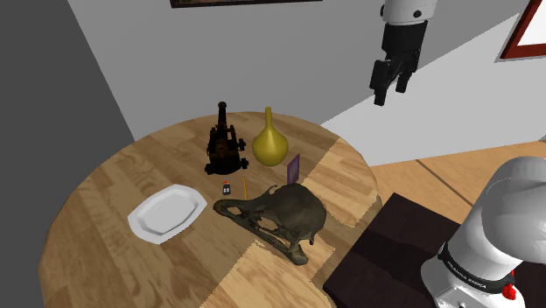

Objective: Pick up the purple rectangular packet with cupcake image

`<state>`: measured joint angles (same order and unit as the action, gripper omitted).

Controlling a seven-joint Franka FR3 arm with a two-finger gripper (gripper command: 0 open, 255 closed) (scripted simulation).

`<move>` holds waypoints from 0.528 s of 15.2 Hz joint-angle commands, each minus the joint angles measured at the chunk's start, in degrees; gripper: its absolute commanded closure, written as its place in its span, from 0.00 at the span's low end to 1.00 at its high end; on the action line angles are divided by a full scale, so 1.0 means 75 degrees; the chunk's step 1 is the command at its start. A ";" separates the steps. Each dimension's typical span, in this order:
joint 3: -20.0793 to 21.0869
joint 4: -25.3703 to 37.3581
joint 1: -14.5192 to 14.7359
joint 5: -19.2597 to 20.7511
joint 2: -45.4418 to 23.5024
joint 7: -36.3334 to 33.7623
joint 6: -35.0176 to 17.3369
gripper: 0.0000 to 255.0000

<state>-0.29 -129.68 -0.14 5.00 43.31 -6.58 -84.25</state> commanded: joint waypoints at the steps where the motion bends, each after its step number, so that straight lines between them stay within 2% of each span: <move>1: 0.0000 0.0000 0.0000 0.0000 0.0000 0.0000 0.0000 0.00; 8: 0.0607 -0.0531 -0.0320 -0.0617 -0.1145 -0.2026 -0.1534 0.00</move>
<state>3.44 -132.98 -2.30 1.16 35.49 -19.25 -94.30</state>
